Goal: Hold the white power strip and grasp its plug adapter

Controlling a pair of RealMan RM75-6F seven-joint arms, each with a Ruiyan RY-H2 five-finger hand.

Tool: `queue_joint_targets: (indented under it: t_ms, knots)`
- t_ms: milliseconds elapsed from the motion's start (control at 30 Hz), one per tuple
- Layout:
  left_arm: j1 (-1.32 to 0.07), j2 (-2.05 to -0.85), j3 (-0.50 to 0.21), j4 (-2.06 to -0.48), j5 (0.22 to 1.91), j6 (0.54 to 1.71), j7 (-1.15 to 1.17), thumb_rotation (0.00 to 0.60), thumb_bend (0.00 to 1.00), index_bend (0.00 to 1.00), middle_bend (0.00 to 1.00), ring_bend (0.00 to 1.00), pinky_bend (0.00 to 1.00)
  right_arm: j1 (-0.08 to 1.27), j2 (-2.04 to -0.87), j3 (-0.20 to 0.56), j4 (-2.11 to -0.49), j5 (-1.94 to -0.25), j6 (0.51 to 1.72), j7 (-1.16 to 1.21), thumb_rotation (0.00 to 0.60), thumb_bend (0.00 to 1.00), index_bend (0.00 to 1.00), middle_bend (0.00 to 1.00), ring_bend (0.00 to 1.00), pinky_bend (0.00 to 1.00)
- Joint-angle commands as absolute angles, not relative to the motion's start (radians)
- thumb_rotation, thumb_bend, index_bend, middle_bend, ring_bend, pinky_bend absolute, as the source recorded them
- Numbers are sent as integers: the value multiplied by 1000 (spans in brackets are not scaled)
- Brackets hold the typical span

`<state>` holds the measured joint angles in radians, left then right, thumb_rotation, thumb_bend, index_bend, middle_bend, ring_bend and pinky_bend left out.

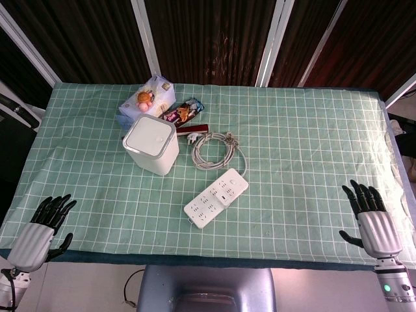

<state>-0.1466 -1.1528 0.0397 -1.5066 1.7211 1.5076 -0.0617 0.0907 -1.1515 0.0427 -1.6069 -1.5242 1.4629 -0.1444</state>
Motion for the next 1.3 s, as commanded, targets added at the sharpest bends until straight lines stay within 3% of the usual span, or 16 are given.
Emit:
queue_joint_targets:
  t_ms: [33, 167, 333, 567, 733, 967, 1300]
  knots:
    - [-147, -1155, 43, -1508, 1725, 1510, -55, 600, 432, 0, 0, 0, 42, 92, -1149, 42, -1610, -1525, 1460, -141, 600, 93, 0, 0, 0, 3]
    - [-153, -1163, 54, -1509, 1745, 1505, -49, 600, 433, 0, 0, 0, 42, 90, -1141, 37, -1613, -1531, 1461, -132, 600, 93, 0, 0, 0, 3]
    - [-192, -1213, 117, -1497, 1860, 1459, -89, 600, 434, 0, 0, 0, 43, 90, -1142, 30, -1615, -1547, 1463, -135, 600, 93, 0, 0, 0, 3]
    - [-309, -1380, 111, -1494, 1904, 1282, -50, 600, 414, 0, 9, 0, 44, 101, -1147, 21, -1620, -1554, 1437, -150, 600, 93, 0, 0, 0, 3]
    - [-392, -1483, 64, -1494, 1841, 1145, -27, 594, 558, 0, 26, 0, 43, 113, -1154, 23, -1620, -1555, 1421, -156, 600, 94, 0, 0, 0, 3]
    - [-452, -1602, 6, -1445, 1778, 1095, 5, 457, 745, 0, 42, 0, 42, 128, -1162, 16, -1622, -1562, 1396, -167, 600, 93, 0, 0, 0, 3]
    - [-498, -1717, -20, -1363, 1702, 1046, 116, 455, 789, 11, 61, 0, 41, 137, -1162, 13, -1624, -1559, 1382, -168, 600, 94, 0, 0, 0, 3]
